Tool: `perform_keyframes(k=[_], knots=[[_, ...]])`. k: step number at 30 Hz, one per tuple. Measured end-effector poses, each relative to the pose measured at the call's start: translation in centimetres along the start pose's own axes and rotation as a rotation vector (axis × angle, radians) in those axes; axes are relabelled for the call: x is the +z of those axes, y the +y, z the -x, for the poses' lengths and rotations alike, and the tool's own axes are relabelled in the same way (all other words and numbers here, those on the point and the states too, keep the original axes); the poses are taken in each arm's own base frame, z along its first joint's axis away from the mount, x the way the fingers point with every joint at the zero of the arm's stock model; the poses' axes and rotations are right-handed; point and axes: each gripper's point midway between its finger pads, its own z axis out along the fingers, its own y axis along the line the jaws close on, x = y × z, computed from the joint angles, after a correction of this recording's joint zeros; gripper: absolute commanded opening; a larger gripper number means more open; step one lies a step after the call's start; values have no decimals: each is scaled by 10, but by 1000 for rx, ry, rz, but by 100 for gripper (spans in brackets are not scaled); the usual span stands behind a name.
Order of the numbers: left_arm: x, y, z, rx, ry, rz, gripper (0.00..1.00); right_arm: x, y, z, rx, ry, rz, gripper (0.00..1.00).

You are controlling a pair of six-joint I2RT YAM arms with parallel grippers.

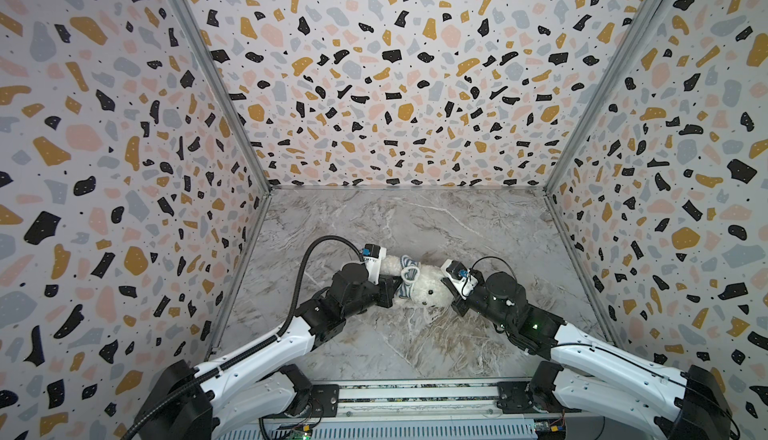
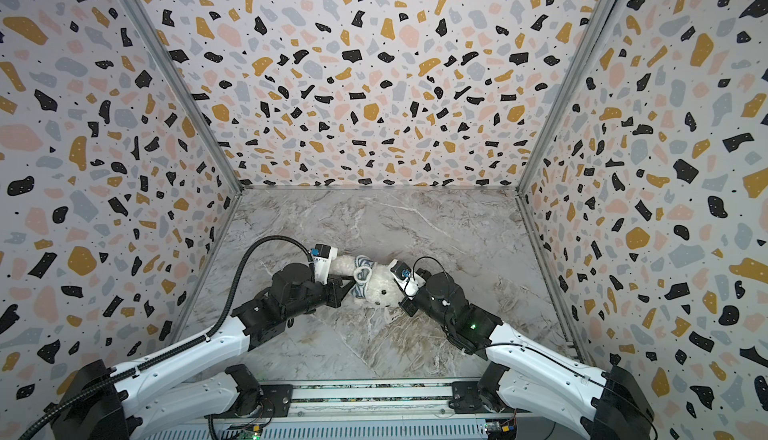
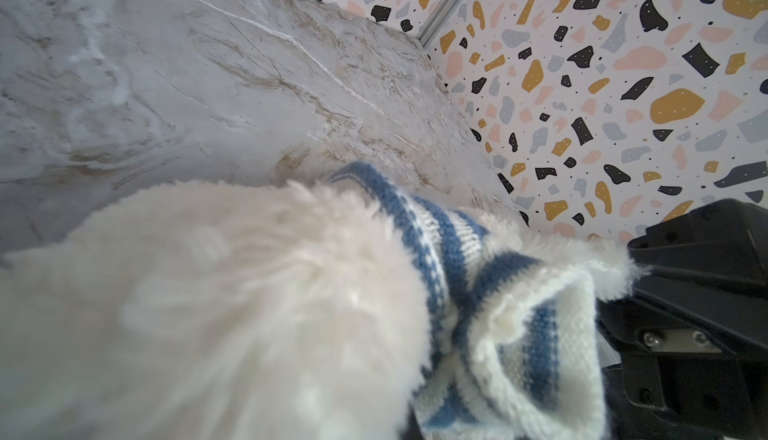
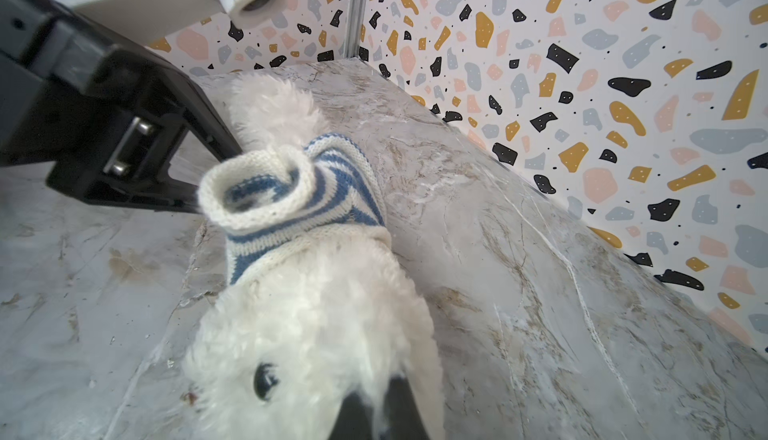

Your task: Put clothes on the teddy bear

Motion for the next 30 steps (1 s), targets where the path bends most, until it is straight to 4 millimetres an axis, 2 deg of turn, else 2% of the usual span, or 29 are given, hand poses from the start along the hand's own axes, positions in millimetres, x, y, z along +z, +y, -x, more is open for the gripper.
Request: perform_keyframes(k=[4,8,10,13,15,19,24,30], knots=[[-7,3,-5,-2,-3,-5,0,-1,1,0,4,2,4,0],[-7,2,-13,-2,18,-32,9,-3,4,2,4,-7,23,0],[-5,4,-16,-4,26,-33,18,-3,5,1,4,-7,28,0],[-2,8,-22,-7,40,-34,36,-3,7,-1,3,-2,35,0],[1,10,-26,-5,50,-30,41,-3,8,-2,2,-1,41,0],[11,16,-33,7,68,-22,42,-3,12,-1,-2,-3,51,0],[22,18,-42,12,100,-29,35,-1,14,-7,-4,12,56,0],[23,10,-49,33,123,-57,29,1,14,-9,-9,20,52,0]])
